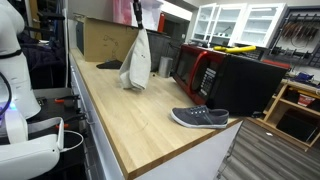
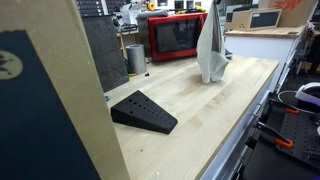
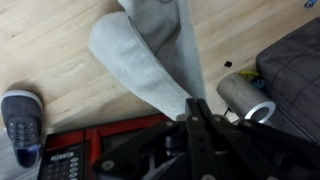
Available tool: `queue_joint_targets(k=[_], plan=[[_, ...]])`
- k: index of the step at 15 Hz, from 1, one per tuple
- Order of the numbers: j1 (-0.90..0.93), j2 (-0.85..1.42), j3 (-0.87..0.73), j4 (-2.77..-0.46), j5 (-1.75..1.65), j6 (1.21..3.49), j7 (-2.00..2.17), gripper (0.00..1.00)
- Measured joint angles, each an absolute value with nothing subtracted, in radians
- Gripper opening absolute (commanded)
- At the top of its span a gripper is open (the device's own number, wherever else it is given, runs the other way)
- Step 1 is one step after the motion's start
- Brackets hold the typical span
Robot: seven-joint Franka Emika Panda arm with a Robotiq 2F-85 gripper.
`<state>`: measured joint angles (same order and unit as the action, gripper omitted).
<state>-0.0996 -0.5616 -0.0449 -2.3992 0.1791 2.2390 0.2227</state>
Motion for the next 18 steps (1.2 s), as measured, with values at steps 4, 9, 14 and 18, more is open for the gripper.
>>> queue_joint_targets(k=[4,9,14,18], plan=[[-0.100,-0.586,-0.031,-2.385,0.164,2.239,0.223,0.01],[-0.098,-0.585,-0.022,-2.380,0.131,2.237,0.221,0.01],[-0.071,-0.644,-0.020,-2.380,0.133,2.148,0.192,0.01],[-0.007,-0.707,-0.002,-2.379,0.178,2.027,0.185,0.01]])
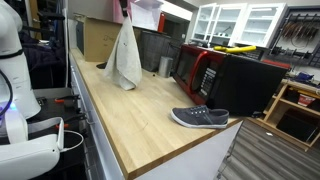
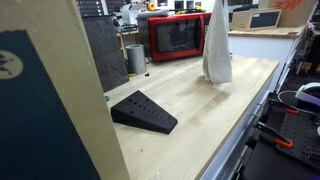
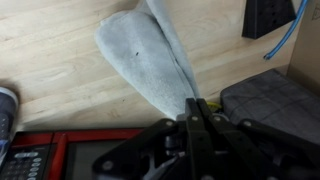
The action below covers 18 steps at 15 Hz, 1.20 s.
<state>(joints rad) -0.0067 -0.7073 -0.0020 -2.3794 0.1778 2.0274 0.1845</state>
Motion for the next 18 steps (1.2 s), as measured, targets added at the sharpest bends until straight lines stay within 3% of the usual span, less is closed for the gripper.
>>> queue_joint_targets(k=[9,18], plan=[[0.098,-0.720,0.065,-2.379,0.350,1.915,0.186,0.01],[0.045,-0.656,0.037,-2.335,0.386,1.927,0.207,0.01]])
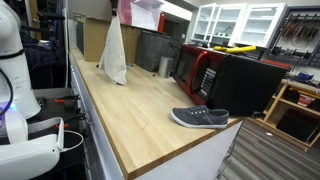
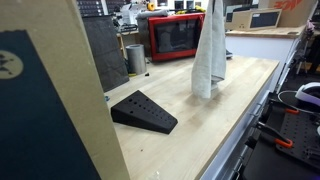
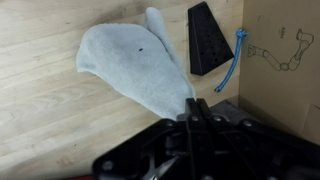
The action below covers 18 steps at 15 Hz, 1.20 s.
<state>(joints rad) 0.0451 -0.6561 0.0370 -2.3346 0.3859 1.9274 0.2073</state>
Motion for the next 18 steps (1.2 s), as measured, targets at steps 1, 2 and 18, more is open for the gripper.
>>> queue_joint_targets(k=[1,2,18], plan=[[0.029,-0.635,0.026,-2.325,0.386,1.941,0.207,0.01],[0.013,-0.611,0.014,-2.315,0.386,1.961,0.207,0.01],[-0.132,-0.292,-0.077,-2.225,0.275,2.434,0.282,0.58]])
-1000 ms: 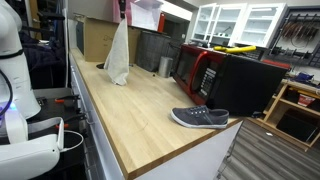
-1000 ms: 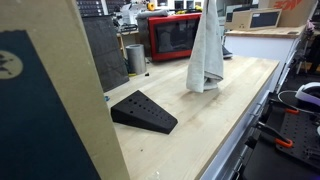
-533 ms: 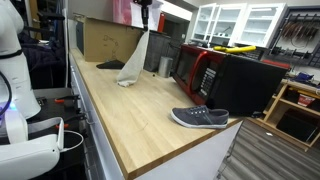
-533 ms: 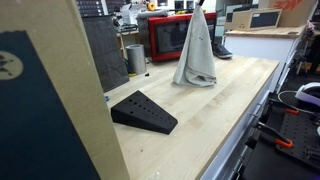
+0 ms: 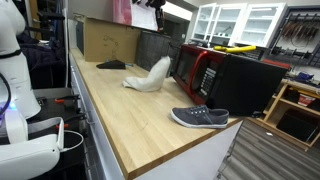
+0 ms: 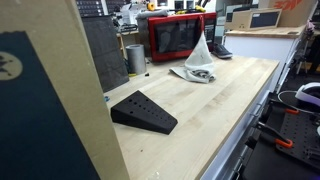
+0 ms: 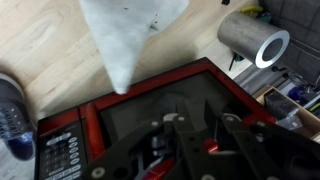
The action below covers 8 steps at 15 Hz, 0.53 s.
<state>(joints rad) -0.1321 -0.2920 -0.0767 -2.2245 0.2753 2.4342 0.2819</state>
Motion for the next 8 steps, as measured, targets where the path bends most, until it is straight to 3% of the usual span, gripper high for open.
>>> queue_joint_targets(k=[5,8], plan=[[-0.122,-0.307,-0.049,-2.225,0.228,2.465,0.320,0.95],[-0.080,-0.308,-0.048,-2.225,0.267,2.375,0.302,1.00]])
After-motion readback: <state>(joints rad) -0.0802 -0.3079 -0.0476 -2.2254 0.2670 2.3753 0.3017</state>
